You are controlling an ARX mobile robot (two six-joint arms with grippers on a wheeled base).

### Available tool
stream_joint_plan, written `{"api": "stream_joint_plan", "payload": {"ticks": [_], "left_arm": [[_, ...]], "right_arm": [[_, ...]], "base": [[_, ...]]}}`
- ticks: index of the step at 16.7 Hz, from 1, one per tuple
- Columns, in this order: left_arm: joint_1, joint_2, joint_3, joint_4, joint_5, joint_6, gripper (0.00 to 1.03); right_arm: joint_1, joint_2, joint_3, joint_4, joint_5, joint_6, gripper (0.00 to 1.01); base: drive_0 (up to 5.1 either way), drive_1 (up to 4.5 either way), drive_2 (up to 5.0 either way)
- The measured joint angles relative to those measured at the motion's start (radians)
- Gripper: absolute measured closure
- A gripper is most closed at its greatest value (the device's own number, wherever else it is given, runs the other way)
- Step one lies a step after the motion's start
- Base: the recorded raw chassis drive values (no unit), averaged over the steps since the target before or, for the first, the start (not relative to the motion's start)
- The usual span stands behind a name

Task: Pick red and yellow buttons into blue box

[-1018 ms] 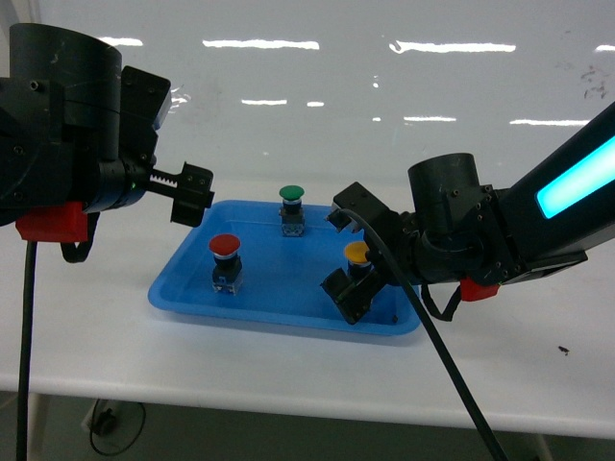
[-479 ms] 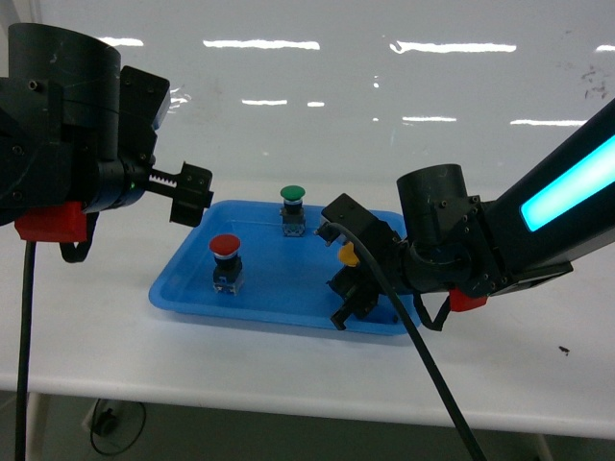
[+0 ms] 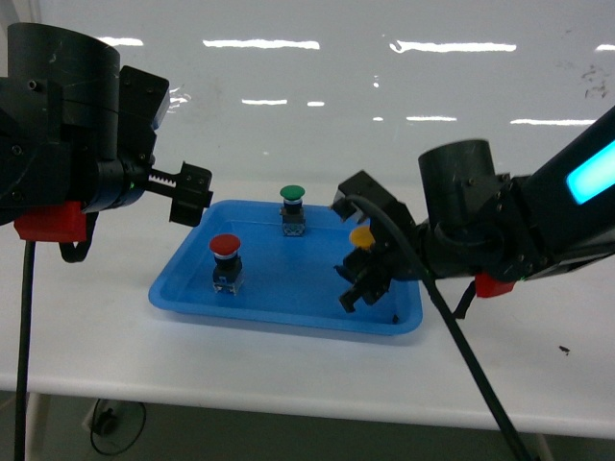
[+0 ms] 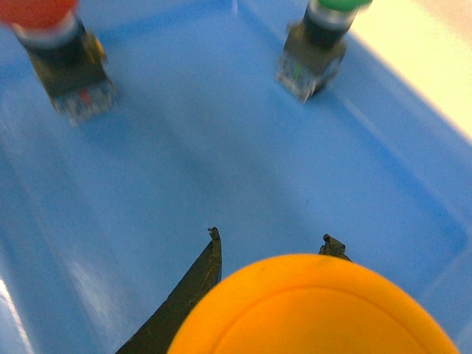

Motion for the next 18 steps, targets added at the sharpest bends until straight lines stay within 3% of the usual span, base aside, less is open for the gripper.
{"api": "stream_joint_plan", "payload": {"ticks": [4,7,9,16,18], "left_arm": [[0.0,0.0,0.0,-0.001,0.0,0.0,0.05],[0.0,0.0,0.0,-0.001,0.0,0.0,0.05],[0.0,0.0,0.0,-0.001,0.0,0.0,0.05],[0.0,0.0,0.0,-0.001,0.0,0.0,0.05],[0.0,0.0,0.0,0.0,0.0,0.0,0.05]], "right_arm": [[0.006,-0.253,-0.092,0.067,-0.037,0.08,0.66],[0.025,-0.422,-0.293,0.138,-0.011,0.119,0.67],[0.036,-0.481,-0.379,0.095,0.021,0.114,0.67],[0.023,-0.464,-0.38,0.055,0.044,0.1,0.67],[-0.035,-0.485,-0.422,0.046,0.067,0.106,0.67]], "base": [[0.0,0.0,0.0],[0.0,0.0,0.0],[0.0,0.0,0.0],[0.0,0.0,0.0],[0.0,0.0,0.0]]}}
